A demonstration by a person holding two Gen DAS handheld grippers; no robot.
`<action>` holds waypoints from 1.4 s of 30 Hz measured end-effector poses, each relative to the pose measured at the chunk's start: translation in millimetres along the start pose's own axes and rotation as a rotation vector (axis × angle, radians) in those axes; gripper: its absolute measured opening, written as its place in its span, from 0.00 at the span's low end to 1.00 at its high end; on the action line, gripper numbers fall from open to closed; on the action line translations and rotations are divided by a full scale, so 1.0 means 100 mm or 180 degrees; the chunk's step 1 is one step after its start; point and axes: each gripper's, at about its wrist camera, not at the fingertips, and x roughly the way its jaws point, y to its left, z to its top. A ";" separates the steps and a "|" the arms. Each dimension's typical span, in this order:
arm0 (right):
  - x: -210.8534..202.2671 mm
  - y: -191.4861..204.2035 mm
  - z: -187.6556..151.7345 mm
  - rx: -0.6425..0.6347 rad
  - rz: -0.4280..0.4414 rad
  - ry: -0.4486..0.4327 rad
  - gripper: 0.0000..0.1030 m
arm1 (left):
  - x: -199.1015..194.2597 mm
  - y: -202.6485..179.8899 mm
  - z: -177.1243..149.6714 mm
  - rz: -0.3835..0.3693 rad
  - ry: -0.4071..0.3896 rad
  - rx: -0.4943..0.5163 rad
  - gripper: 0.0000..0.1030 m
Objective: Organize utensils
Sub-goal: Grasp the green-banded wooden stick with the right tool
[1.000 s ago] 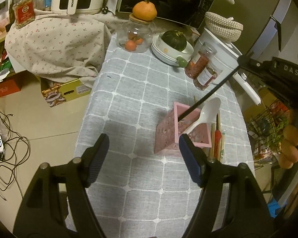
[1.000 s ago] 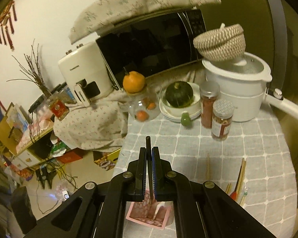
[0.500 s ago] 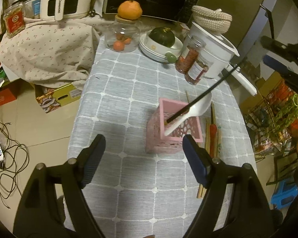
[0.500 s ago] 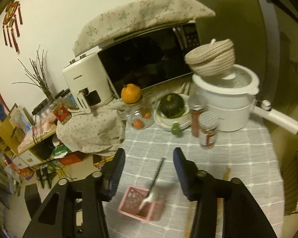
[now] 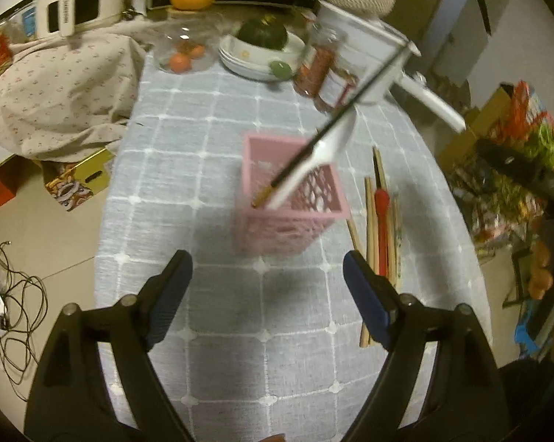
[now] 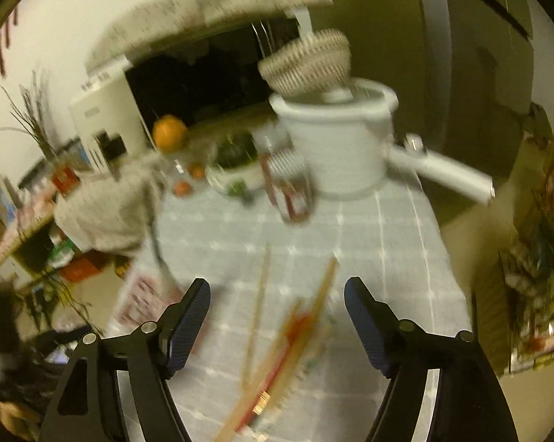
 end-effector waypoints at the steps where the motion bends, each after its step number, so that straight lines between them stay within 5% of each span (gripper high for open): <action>1: 0.08 -0.06 -0.08 0.0016 -0.0040 0.0076 0.74 | 0.03 -0.03 -0.01 0.0009 0.0011 0.0040 0.81; 17: 1.10 -0.51 -0.72 -0.0035 -0.0504 0.0954 0.74 | 0.34 -0.25 -0.07 0.0044 0.0316 0.0330 0.82; 26: 1.33 -0.54 -0.74 0.0036 -0.0440 0.1057 0.74 | 0.38 -0.32 -0.08 0.0006 0.0367 0.0422 0.82; 34: 1.38 -0.44 -0.74 -0.0104 -0.0644 0.1090 0.74 | 0.40 -0.36 -0.11 0.0050 0.0377 0.0549 0.82; 37: 1.38 -0.43 -0.73 -0.0088 -0.0636 0.1128 0.66 | 0.40 -0.39 -0.13 0.0037 0.0395 0.0621 0.82; 42: 1.36 -0.38 -0.70 -0.0172 -0.0535 0.1234 0.35 | 0.41 -0.46 -0.16 0.0007 0.0471 0.0718 0.82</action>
